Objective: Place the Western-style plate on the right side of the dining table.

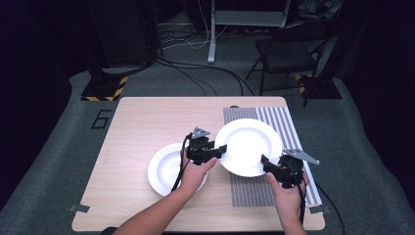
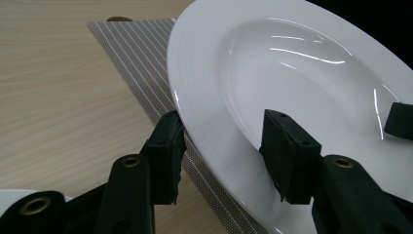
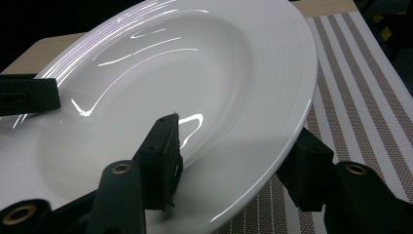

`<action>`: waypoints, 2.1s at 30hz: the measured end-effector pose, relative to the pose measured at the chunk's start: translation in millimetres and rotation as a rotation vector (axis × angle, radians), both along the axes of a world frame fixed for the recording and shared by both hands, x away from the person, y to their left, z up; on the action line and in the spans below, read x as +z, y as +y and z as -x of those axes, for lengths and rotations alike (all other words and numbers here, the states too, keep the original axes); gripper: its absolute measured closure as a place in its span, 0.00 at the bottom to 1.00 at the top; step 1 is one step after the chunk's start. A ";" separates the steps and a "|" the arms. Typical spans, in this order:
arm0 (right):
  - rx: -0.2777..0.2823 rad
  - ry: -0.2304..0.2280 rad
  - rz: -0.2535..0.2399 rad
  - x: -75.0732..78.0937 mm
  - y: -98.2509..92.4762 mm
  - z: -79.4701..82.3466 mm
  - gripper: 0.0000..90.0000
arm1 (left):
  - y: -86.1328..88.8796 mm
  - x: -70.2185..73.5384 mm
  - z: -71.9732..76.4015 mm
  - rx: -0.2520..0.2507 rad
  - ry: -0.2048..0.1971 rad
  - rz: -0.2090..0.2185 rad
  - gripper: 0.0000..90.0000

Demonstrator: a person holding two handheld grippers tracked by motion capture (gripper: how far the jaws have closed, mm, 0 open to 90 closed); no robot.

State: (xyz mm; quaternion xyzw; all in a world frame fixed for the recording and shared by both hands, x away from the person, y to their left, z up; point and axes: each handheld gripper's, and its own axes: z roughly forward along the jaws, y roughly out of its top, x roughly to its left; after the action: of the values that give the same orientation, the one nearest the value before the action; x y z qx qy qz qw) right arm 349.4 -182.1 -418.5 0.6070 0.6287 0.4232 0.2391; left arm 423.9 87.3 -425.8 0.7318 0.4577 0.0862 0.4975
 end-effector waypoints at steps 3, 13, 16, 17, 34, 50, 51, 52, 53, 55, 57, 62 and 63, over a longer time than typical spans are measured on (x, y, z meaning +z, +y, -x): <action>-0.005 0.001 -0.004 -0.5 -3.3 2.1 0.50 | -3.8 -0.8 -0.1 -0.009 0.000 0.003 0.57; -0.025 -0.001 -0.008 -2.2 -16.5 10.7 0.50 | -18.2 -0.8 2.0 -0.033 -0.003 0.003 0.58; -0.031 -0.002 -0.009 -3.0 -21.2 12.8 0.50 | -22.8 -0.1 2.1 -0.042 -0.005 0.000 0.58; -0.036 0.001 -0.011 -3.1 -22.7 13.5 0.50 | -24.2 -0.1 1.8 -0.048 -0.008 -0.002 0.58; -0.058 0.006 -0.014 -12.5 -38.0 16.0 0.50 | -38.7 -8.0 -2.5 -0.073 0.000 -0.015 0.58; -0.060 0.021 -0.023 -18.7 -41.6 -0.3 0.50 | -40.5 -12.6 -16.0 -0.062 0.000 -0.002 0.60; -0.061 0.021 -0.025 -19.1 -41.6 -2.0 0.50 | -40.5 -12.7 -17.4 -0.061 0.001 -0.001 0.60; -0.062 0.022 -0.019 -19.7 -41.9 -3.8 0.50 | -40.2 -13.0 -18.9 -0.063 0.001 0.000 0.60; -0.059 0.027 -0.020 -20.1 -42.3 -5.7 0.50 | -40.6 -13.5 -20.4 -0.058 -0.002 0.003 0.60; -0.058 0.030 -0.023 -21.6 -43.8 -9.7 0.51 | -40.9 -15.0 -23.5 -0.061 -0.006 -0.001 0.60; -0.059 0.033 -0.022 -22.3 -44.7 -13.0 0.51 | -41.9 -17.3 -26.4 -0.053 0.005 0.007 0.60; -0.061 0.032 0.000 -23.9 -44.9 -22.0 0.52 | -43.4 -23.2 -34.2 -0.049 0.012 0.006 0.60; -0.059 0.030 0.006 -24.1 -44.9 -23.9 0.52 | -44.3 -24.2 -35.6 -0.040 0.011 0.009 0.60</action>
State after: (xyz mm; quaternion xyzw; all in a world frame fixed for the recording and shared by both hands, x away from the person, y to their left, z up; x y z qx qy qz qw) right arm 373.3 -227.1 -442.6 0.6310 0.6153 0.4047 0.2438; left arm 459.5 43.0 -450.0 0.7390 0.4462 0.0700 0.4998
